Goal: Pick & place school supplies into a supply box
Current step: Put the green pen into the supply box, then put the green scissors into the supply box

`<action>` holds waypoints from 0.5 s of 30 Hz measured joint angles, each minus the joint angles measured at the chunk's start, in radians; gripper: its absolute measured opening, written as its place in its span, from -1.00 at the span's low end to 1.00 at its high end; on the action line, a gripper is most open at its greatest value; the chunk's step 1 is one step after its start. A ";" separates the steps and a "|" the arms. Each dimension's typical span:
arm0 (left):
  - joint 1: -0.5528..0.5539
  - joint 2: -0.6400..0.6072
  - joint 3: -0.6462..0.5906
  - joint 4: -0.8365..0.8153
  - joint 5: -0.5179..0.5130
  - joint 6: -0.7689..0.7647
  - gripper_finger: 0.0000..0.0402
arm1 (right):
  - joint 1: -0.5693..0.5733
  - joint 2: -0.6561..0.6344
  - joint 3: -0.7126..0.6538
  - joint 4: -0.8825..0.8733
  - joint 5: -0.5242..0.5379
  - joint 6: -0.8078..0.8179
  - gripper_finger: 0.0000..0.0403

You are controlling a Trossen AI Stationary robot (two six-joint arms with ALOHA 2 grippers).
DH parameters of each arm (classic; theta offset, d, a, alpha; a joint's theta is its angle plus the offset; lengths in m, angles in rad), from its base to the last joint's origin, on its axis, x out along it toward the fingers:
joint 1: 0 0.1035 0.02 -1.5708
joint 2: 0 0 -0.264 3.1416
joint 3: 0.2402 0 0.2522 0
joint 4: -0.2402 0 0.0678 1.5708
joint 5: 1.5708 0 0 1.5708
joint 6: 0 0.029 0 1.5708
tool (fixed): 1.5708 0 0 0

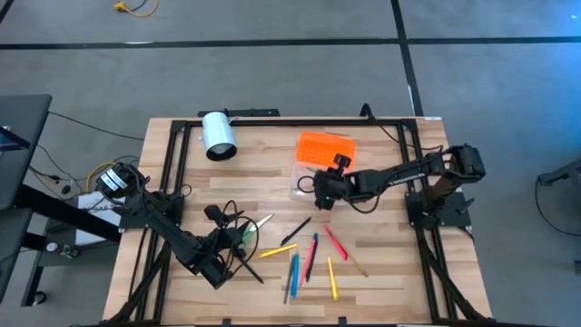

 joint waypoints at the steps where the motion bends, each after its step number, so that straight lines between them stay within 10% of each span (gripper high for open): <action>1: 0.000 0.000 0.000 0.000 0.000 0.000 -0.16 | -0.001 0.000 0.000 0.000 0.000 0.002 -0.73; 15: 0.000 0.000 0.000 0.007 0.002 -0.003 -0.16 | 0.048 -0.001 0.000 0.013 0.017 -0.018 -0.48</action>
